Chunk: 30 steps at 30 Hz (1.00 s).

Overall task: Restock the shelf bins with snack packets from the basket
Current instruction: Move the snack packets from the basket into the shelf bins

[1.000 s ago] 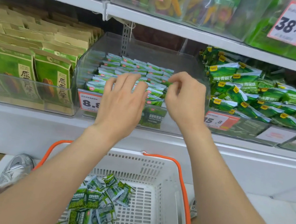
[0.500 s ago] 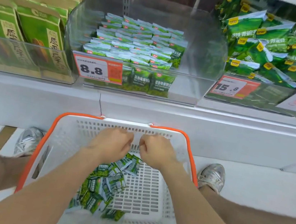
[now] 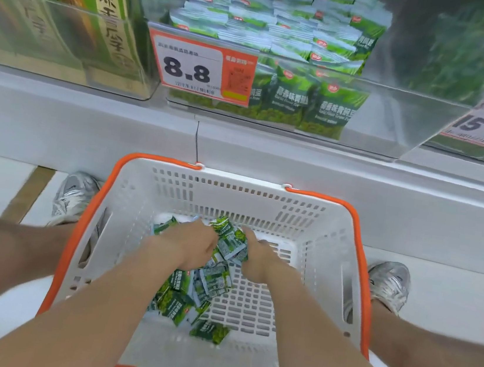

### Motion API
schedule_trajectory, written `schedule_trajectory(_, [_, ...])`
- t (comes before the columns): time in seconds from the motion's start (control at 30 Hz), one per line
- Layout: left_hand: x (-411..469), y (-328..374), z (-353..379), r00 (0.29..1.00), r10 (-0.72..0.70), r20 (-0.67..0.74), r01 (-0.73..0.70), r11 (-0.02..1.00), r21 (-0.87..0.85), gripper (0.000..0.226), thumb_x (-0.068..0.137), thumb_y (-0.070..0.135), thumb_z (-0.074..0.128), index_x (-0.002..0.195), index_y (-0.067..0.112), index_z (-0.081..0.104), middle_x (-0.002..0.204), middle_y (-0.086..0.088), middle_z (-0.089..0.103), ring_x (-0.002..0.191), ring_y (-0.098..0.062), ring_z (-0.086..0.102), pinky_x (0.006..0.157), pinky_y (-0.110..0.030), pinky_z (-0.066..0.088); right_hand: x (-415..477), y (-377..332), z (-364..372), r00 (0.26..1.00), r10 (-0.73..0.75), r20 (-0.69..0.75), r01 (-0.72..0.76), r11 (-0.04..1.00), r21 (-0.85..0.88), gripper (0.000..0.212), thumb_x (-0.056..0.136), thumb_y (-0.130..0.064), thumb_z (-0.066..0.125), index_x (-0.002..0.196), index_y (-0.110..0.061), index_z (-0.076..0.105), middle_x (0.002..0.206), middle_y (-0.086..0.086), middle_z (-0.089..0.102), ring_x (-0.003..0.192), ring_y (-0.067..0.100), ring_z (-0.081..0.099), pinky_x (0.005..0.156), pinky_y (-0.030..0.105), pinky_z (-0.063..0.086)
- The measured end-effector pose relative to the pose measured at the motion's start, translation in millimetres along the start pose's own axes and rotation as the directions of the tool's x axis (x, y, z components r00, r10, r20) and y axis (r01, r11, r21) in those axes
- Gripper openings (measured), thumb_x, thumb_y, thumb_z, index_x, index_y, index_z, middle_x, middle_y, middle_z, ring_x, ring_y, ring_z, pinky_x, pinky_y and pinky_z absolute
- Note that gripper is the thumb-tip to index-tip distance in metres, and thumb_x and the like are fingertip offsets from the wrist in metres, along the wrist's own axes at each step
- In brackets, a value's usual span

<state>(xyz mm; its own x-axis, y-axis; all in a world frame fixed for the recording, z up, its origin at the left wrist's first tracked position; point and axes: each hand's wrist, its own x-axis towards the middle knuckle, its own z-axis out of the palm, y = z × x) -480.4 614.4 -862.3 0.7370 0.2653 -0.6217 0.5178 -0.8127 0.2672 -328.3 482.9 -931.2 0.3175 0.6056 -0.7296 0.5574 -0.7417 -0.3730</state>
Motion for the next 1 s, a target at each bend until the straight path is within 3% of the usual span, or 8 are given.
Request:
schedule_trajectory(0.13, [7.8,-3.7,5.7,1.0,-0.01,0.011,0.01,1.0,-0.018,0.025,0.102,0.017,0.044,0.08,0.022,0.053,0.082,-0.005,0.059,0.073,-0.027,0.06,0.073,-0.043,0.057,27.4,-0.2,16.7,0.996,0.08,0.042,-0.082,0.996,0.035,0.04,0.095,-0.017,0.052,0.134,-0.026,0.056,0.15,0.021,0.041,0.125,0.039,0.049,0.106,0.044,0.043])
schedule_trajectory(0.23, [11.1,-6.2,7.1,0.999,-0.023,0.029,0.024,0.999,-0.029,0.021,0.102,0.017,0.045,0.086,0.019,0.058,0.085,-0.006,0.061,0.077,-0.028,0.062,0.075,-0.043,0.057,32.1,-1.4,19.1,0.991,0.113,-0.071,-0.107,0.991,0.085,0.013,0.092,-0.025,0.063,0.09,-0.014,0.057,0.096,0.013,0.057,0.09,0.03,0.049,0.074,0.032,0.043])
schedule_trajectory(0.33, [14.1,-5.1,5.4,1.0,-0.021,0.018,0.022,0.999,-0.049,0.021,0.102,0.015,0.045,0.09,0.015,0.061,0.084,-0.006,0.063,0.074,-0.027,0.061,0.073,-0.041,0.056,19.8,0.9,10.6,0.961,0.139,-0.238,-0.084,0.97,0.229,0.035,0.082,-0.025,0.073,0.066,-0.013,0.044,0.068,0.006,0.04,0.06,0.022,0.041,0.05,0.027,0.034])
schedule_trajectory(0.47, [14.2,1.6,-1.5,0.999,-0.01,-0.037,0.004,0.99,-0.138,0.023,0.101,0.013,0.045,0.084,0.019,0.059,0.082,-0.004,0.062,0.074,-0.026,0.059,0.073,-0.039,0.054,1.4,6.9,-4.9,0.937,0.05,-0.345,0.071,0.942,0.328,0.026,0.081,-0.01,0.077,0.097,-0.016,0.058,0.093,0.006,0.061,0.074,0.025,0.059,0.055,0.037,0.052])
schedule_trajectory(0.6, [13.8,5.9,-8.6,0.99,-0.04,-0.132,-0.011,0.933,-0.36,0.039,0.104,0.016,0.052,0.143,0.018,0.054,0.128,-0.011,0.065,0.099,-0.025,0.062,0.088,-0.038,0.053,-20.0,-8.2,-31.2,0.974,-0.061,-0.217,0.143,0.913,0.382,0.046,0.084,0.001,0.069,0.118,-0.019,0.045,0.102,0.014,0.061,0.075,0.025,0.063,0.056,0.038,0.052])
schedule_trajectory(0.7, [5.1,7.6,-18.6,0.986,-0.031,-0.166,-0.073,0.808,-0.585,0.076,0.087,0.018,0.08,0.153,0.027,0.043,0.145,-0.006,0.054,0.116,-0.028,0.066,0.098,-0.043,0.056,-43.0,-23.5,-54.0,0.977,-0.155,-0.147,0.203,0.889,0.411,0.024,0.08,0.001,0.074,0.102,-0.005,0.067,0.083,0.01,0.069,0.066,0.017,0.066,0.056,0.032,0.055])
schedule_trajectory(0.83, [-13.5,15.1,-37.2,0.982,-0.053,-0.184,-0.121,0.571,-0.812,0.045,0.075,0.002,0.091,0.112,0.019,0.071,0.1,-0.009,0.069,0.077,-0.023,0.072,0.078,-0.045,0.064,-77.9,-30.0,-76.7,0.96,-0.219,-0.173,0.278,0.807,0.521,0.01,0.079,-0.004,0.077,0.088,-0.005,0.072,0.07,0.007,0.07,0.065,0.016,0.066,0.061,0.03,0.048])
schedule_trajectory(1.0, [-37.8,27.6,-54.1,0.98,-0.071,-0.187,-0.142,0.406,-0.903,0.031,0.078,-0.006,0.086,0.093,0.005,0.061,0.05,0.009,0.056,0.076,-0.023,0.074,0.078,-0.04,0.066,-102.0,-20.1,-91.9,0.941,-0.185,-0.284,0.331,0.677,0.658,0.035,0.087,-0.019,0.084,0.116,-0.007,0.069,0.089,0.004,0.08,0.077,0.01,0.072,0.074,0.028,0.052])
